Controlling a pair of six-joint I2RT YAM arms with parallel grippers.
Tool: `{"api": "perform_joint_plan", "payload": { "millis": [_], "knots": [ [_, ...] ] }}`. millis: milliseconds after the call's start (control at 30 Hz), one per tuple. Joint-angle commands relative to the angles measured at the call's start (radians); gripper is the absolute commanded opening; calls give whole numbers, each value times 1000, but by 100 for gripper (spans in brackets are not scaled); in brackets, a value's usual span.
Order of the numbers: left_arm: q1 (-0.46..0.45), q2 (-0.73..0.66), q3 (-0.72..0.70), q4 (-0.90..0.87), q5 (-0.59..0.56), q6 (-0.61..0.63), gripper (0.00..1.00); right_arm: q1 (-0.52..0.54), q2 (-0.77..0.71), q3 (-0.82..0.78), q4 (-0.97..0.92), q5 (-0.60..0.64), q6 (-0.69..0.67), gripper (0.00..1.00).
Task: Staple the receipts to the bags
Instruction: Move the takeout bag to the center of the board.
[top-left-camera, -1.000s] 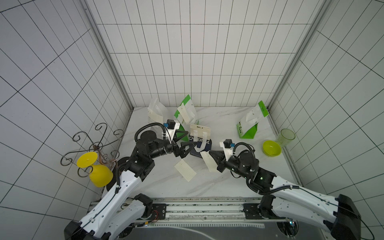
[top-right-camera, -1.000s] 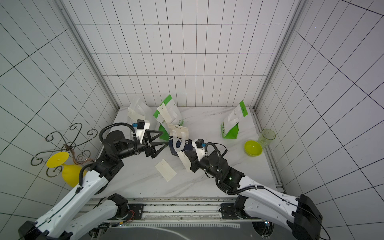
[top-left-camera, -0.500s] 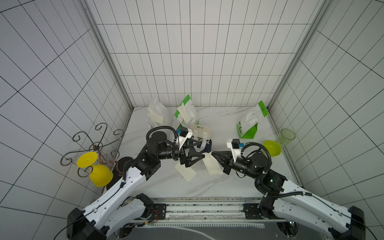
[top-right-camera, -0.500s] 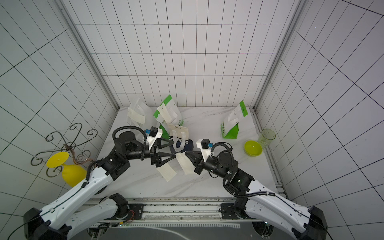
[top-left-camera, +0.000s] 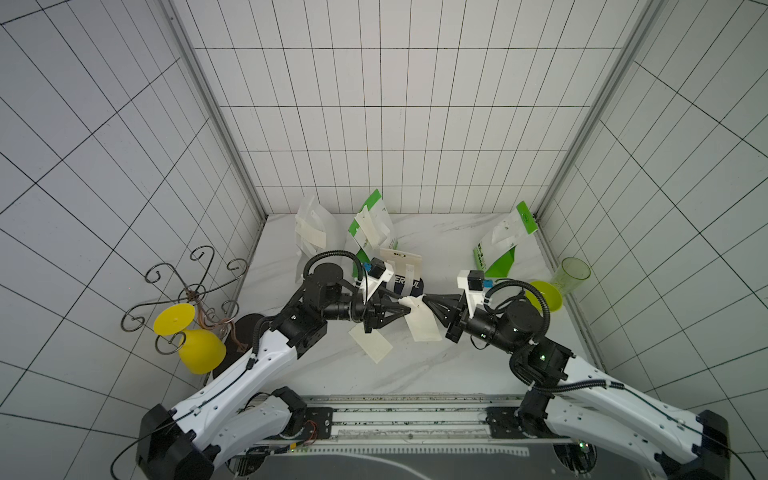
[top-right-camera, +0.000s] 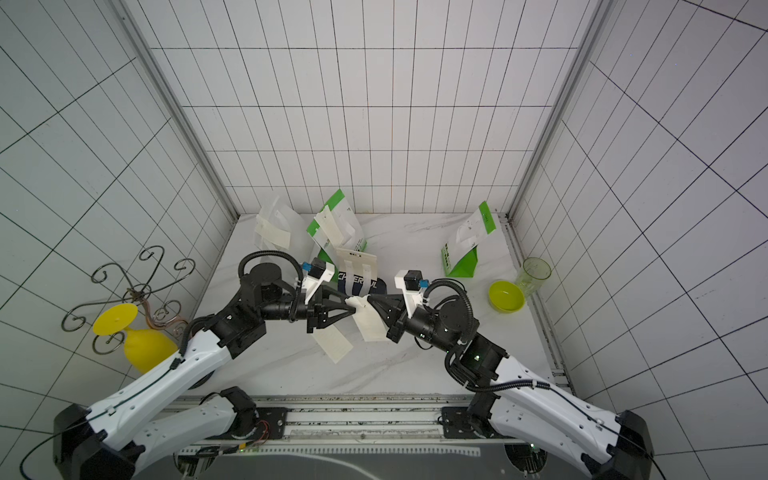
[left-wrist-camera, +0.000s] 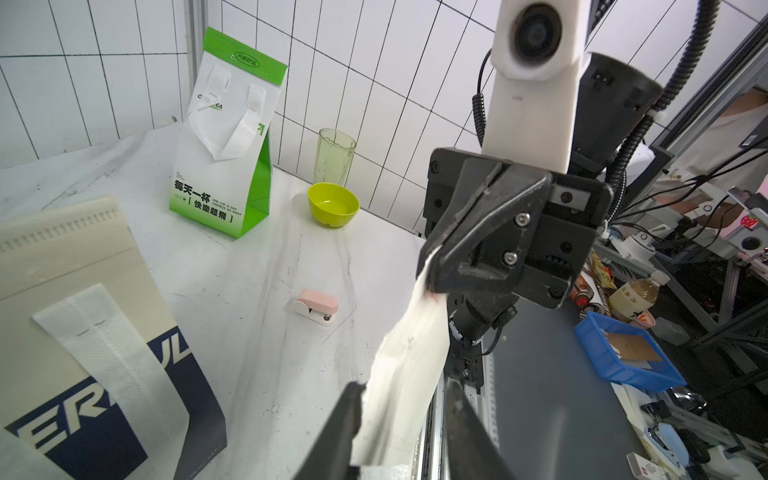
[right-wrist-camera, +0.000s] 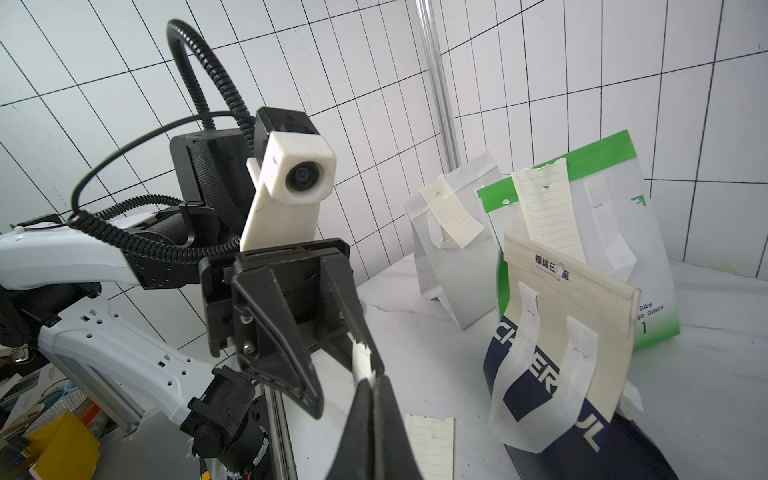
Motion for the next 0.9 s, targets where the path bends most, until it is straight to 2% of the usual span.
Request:
{"api": "perform_joint_plan", "payload": {
  "millis": [0,33,100,167,233,333,600,867],
  "knots": [
    [-3,-21,25,14,-28,18,8,-11,2,84,39,-5,20,0],
    [-4,-24,25,15,-39,17,1,-13,3,84,36,-5,25,0],
    [-4,-29,33,-3,-75,28,0,-23,4,93,2,-7,30,0],
    [-4,-28,58,-66,-104,67,0,-48,13,124,-82,-36,24,25],
    [-4,-29,76,-112,-122,98,0,-81,29,165,-177,-85,6,41],
    [-4,-31,83,-138,-126,123,0,-132,57,232,-315,-170,-42,51],
    [-3,-42,88,-169,-69,160,0,-182,115,379,-554,-396,-237,56],
    [-14,-51,86,-169,-40,166,0,-184,169,406,-582,-416,-282,52]
  ]
}}
